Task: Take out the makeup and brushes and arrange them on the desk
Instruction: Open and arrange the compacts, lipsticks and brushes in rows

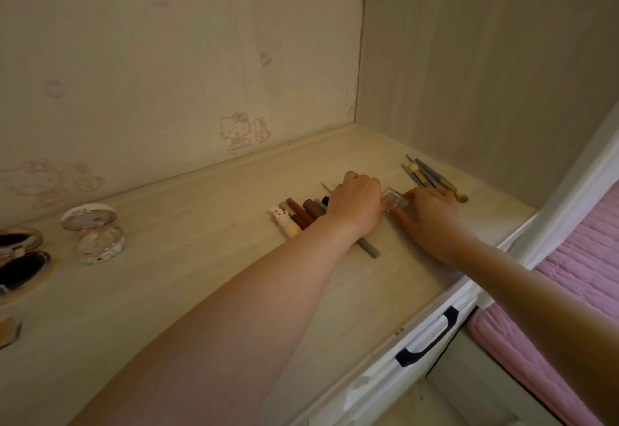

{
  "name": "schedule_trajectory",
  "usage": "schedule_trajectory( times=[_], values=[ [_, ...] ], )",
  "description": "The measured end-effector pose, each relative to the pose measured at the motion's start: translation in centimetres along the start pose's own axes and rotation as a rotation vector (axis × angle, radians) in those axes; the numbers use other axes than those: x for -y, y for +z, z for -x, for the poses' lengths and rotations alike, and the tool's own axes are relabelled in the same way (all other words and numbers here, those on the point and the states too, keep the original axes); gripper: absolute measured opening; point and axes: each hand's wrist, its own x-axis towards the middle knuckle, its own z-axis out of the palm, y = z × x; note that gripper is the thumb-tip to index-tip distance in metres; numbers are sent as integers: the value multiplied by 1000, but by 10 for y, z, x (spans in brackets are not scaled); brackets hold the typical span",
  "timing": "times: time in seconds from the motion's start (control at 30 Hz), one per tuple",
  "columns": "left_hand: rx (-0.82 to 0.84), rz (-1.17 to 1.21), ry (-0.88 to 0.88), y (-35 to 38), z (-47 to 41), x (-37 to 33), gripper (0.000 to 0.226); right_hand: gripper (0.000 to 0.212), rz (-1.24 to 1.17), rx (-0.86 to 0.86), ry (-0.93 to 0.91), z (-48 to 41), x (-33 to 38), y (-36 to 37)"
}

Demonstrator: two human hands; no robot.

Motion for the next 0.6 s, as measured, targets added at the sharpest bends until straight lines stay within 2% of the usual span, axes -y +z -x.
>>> schedule_trajectory(
  times=[0.1, 0.27, 0.43, 0.6],
  values=[
    [-45, 50, 17, 2, 10, -1, 24, 44, -164, -20, 17, 7, -3, 1],
    [-75, 139, 10, 1, 27, -4, 16, 18, -314, -120, -16, 18, -1, 0],
    [-121, 186, 45, -11, 37, -11, 9, 22, -473, -201, -40, 33, 11, -10],
    [-194, 403, 21, -31, 49, -9, 9, 27, -632, -233, -20, 42, 33, -30]
  ],
)
